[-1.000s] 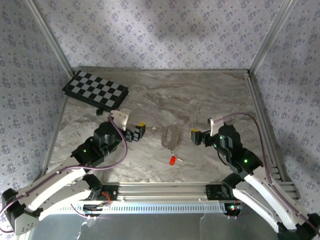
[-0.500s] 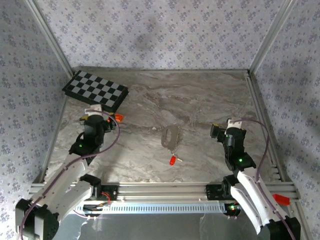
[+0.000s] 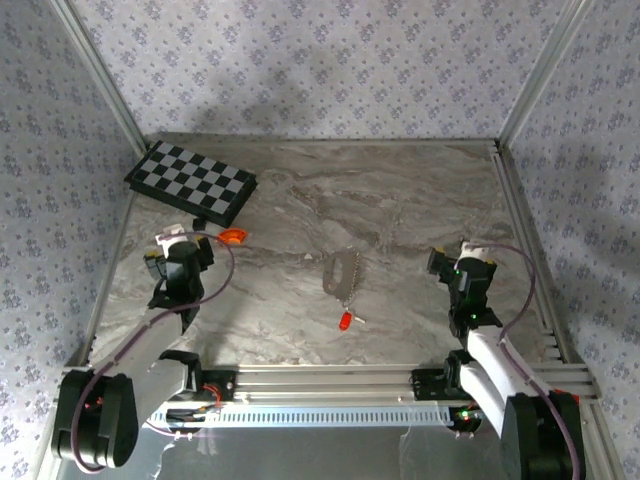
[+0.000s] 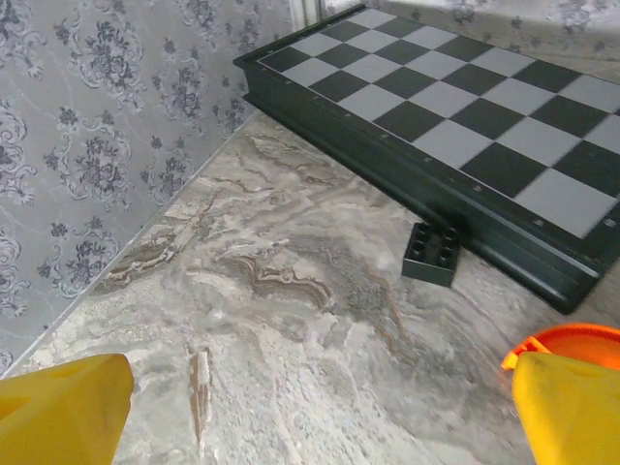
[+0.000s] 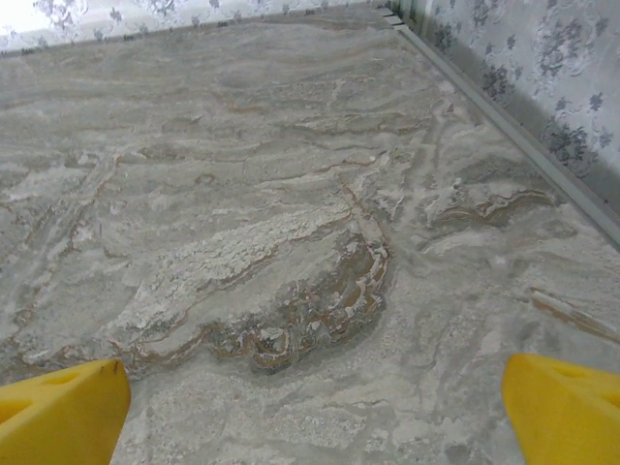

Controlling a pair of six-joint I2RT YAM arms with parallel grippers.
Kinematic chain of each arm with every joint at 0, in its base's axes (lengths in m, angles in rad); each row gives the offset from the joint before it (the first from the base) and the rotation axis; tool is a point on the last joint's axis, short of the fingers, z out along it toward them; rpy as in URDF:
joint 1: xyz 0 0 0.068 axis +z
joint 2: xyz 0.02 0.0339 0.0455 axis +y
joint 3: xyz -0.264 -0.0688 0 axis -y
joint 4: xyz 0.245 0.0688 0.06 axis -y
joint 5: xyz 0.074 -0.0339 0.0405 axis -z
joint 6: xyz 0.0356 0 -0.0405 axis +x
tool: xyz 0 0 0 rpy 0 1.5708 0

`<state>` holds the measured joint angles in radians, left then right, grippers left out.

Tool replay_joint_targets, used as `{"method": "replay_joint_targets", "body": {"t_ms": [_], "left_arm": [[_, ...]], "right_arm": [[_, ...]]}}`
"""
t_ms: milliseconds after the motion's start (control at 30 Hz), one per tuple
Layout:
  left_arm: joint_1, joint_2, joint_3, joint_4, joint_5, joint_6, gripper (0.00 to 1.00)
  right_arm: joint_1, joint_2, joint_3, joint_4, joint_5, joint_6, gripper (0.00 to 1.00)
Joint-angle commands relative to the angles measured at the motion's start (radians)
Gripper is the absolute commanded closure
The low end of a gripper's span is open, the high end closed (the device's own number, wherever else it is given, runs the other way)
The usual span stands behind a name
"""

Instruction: Put the keys on the keyring

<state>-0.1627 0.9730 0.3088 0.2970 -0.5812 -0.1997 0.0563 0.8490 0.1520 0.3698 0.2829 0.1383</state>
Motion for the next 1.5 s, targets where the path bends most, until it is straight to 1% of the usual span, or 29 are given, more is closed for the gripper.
{"method": "replay_joint_targets", "body": {"t_ms": [0,100,133,167,267,333,400,467,500,533,600,700,733,767,800,833,867,900,933,967,1033,1467], "left_arm": [[0.031,0.088,-0.016,0.172,0.035,0.008,0.00],[0.045,0.191,-0.012,0.268,0.040,0.032,0.00],[0.046,0.205,-0.005,0.276,0.061,0.045,0.00],[0.047,0.229,-0.010,0.335,0.074,0.066,0.00],[0.056,0.291,-0.004,0.418,0.085,0.087,0.00],[0.060,0.333,0.001,0.482,0.100,0.112,0.00],[0.061,0.370,0.022,0.498,0.110,0.139,0.01],[0.067,0.431,0.001,0.607,0.111,0.145,0.00],[0.071,0.473,-0.014,0.684,0.128,0.152,0.00],[0.071,0.496,-0.017,0.721,0.149,0.169,0.01],[0.071,0.484,0.002,0.647,0.202,0.174,0.00],[0.078,0.546,-0.002,0.707,0.244,0.184,0.01],[0.084,0.580,-0.001,0.756,0.246,0.187,0.01],[0.090,0.586,0.009,0.754,0.253,0.184,0.00],[0.095,0.555,0.036,0.646,0.265,0.172,0.00],[0.104,0.558,0.054,0.605,0.292,0.168,0.01],[0.108,0.578,0.066,0.623,0.299,0.173,0.00],[0.122,0.568,0.075,0.591,0.318,0.160,0.00],[0.130,0.559,0.085,0.552,0.326,0.147,0.00],[0.137,0.567,0.081,0.570,0.334,0.146,0.00],[0.140,0.561,0.086,0.552,0.336,0.143,0.00],[0.140,0.563,0.084,0.561,0.336,0.145,0.00]], "right_arm": [[-0.007,0.059,-0.017,0.198,-0.019,-0.047,0.00],[-0.017,0.138,-0.016,0.295,-0.027,-0.060,0.00],[-0.019,0.162,-0.013,0.327,-0.032,-0.065,0.00],[-0.023,0.193,-0.012,0.368,-0.035,-0.073,0.00],[-0.030,0.283,0.003,0.456,-0.040,-0.084,0.00],[-0.035,0.334,0.025,0.483,-0.044,-0.095,0.00],[-0.043,0.392,0.041,0.536,-0.068,-0.122,0.00],[-0.055,0.447,0.053,0.579,-0.083,-0.125,0.00],[-0.056,0.479,0.059,0.605,-0.083,-0.125,0.00],[-0.057,0.506,0.064,0.624,-0.082,-0.129,0.00],[-0.057,0.557,0.080,0.643,-0.076,-0.128,0.00],[-0.052,0.620,0.106,0.659,-0.072,-0.139,0.00],[-0.048,0.639,0.114,0.663,-0.067,-0.142,0.00],[-0.041,0.660,0.119,0.668,-0.060,-0.149,0.00],[-0.037,0.677,0.127,0.678,-0.055,-0.155,0.00],[-0.031,0.698,0.138,0.684,-0.050,-0.164,0.00],[-0.028,0.699,0.163,0.631,-0.033,-0.158,0.00],[-0.030,0.686,0.196,0.545,-0.016,-0.129,0.00],[-0.041,0.685,0.210,0.512,-0.015,-0.113,0.00],[-0.045,0.688,0.201,0.540,-0.024,-0.119,0.00],[-0.042,0.692,0.202,0.547,-0.005,-0.126,0.00],[-0.036,0.691,0.202,0.550,-0.001,-0.134,0.00]]}}
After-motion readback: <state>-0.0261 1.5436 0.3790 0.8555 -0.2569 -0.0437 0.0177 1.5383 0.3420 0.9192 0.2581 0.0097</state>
